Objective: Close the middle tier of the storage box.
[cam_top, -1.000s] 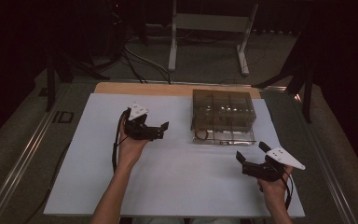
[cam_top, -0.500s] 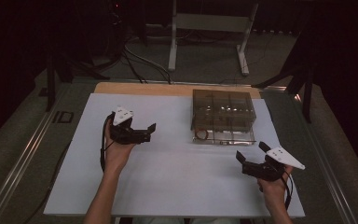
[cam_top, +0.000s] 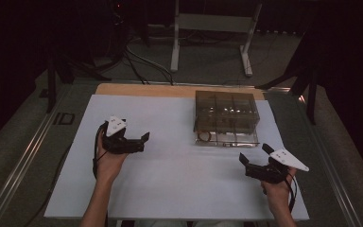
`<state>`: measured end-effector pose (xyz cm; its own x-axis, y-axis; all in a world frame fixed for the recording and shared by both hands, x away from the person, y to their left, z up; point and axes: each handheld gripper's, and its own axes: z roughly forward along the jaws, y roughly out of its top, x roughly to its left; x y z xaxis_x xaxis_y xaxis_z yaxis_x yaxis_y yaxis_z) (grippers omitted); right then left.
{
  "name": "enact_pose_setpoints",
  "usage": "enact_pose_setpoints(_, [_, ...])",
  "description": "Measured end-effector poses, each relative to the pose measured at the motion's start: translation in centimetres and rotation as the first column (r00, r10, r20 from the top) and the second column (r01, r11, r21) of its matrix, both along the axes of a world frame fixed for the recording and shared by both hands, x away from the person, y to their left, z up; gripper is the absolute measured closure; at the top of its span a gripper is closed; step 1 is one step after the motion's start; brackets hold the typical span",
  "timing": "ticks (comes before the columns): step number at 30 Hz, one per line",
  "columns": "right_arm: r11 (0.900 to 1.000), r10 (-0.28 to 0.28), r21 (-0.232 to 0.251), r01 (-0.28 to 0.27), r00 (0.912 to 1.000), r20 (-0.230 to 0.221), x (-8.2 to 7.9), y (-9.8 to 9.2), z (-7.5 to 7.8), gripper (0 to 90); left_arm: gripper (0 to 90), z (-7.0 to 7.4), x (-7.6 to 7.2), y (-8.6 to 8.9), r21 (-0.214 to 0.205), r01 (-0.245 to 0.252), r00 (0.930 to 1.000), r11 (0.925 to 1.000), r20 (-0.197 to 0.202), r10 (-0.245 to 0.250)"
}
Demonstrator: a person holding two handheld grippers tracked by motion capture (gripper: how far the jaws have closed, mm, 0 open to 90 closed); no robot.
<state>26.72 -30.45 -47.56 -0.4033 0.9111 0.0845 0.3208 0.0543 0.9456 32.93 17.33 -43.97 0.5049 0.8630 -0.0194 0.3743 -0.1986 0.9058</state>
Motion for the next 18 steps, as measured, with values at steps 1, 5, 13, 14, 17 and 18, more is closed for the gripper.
enact_pose_setpoints(1, [1.0, 0.002, 0.004, -0.002, 1.0, 0.0, 0.0, 0.0, 0.0, 0.0, 0.8, 0.0, -0.2, 0.2, -0.002, -0.002, 1.0, 1.0, 0.003, 0.002])
enact_pose_setpoints(5, [0.9999, 0.008, 0.008, -0.008, 1.0, 0.002, 0.1, 0.1, 0.0, 0.0, 0.9, -0.5, -1.2, 1.3, 0.004, -0.017, 0.9998, 0.9998, 0.008, 0.017])
enact_pose_setpoints(13, [0.9994, 0.032, 0.009, -0.032, 0.9993, 0.017, 0.3, 0.1, -0.2, 0.0, 0.8, -1.9, -3.2, 3.8, -0.02, -0.054, 0.9985, 0.9984, 0.005, 0.054])
enact_pose_setpoints(14, [0.9995, 0.031, 0.011, -0.031, 0.9993, 0.021, 0.3, 0.1, -0.2, 0.0, 0.8, -2.1, -3.5, 4.1, -0.028, -0.058, 0.9983, 0.9979, 0.005, 0.058])
enact_pose_setpoints(17, [0.9997, 0.023, 0.013, -0.023, 0.9994, 0.027, 0.4, 0.1, -0.1, 0.0, 0.8, -2.4, -4.1, 4.9, -0.024, -0.07, 0.9976, 0.9973, 0.001, 0.07])
enact_pose_setpoints(18, [0.9996, 0.023, 0.015, -0.023, 0.9993, 0.028, 0.4, 0.1, -0.1, 0.0, 0.9, -2.5, -4.3, 5.1, -0.021, -0.072, 0.9974, 0.9972, 0.003, 0.072])
